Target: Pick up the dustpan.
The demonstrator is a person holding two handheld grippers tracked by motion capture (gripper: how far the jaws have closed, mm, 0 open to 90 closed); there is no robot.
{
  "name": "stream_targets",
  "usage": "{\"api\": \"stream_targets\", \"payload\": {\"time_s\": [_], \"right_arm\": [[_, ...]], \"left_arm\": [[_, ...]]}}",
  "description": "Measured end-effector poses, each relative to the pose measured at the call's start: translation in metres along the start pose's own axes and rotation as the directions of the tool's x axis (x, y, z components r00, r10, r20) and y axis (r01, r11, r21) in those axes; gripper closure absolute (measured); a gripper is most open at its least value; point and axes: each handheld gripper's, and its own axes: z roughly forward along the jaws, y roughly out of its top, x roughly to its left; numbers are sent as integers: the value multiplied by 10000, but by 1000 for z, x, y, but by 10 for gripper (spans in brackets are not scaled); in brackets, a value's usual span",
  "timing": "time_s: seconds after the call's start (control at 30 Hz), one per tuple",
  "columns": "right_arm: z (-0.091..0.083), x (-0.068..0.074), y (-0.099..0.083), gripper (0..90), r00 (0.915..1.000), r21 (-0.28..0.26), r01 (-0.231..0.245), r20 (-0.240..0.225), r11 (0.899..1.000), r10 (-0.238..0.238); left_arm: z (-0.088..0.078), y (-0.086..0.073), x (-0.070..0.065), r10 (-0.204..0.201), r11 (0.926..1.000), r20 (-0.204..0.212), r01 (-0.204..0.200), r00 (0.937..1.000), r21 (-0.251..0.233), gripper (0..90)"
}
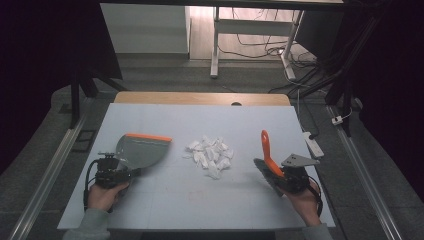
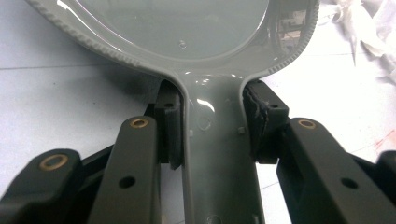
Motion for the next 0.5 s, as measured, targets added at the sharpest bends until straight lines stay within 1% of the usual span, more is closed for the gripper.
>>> {"api": "stream_targets", "payload": {"time_s": [0.1,0.2,0.33,0.43,0.5], "right_arm": [[0,0,0,764,10000,8,49,6,10000,-49],[0,0,0,764,10000,-2,46,15,10000,-46],[-1,-1,0,764,10000,-26,4,34,10000,-4],[-1,-1,0,764,10000,-36,3,41,10000,-3],[-1,-1,0,764,10000,-24,4,27,10000,-4]], "left_arm": [[-2,0,1,45,9999,14,-44,10000,-109,618],[-4,0,1,-35,9997,-13,35,10000,-236,619],[-6,0,2,-9,9992,146,15,9999,-391,618],[-8,1,3,-45,9989,492,68,9988,-468,618],[-9,1,2,-41,9985,499,68,9987,-535,618]]}}
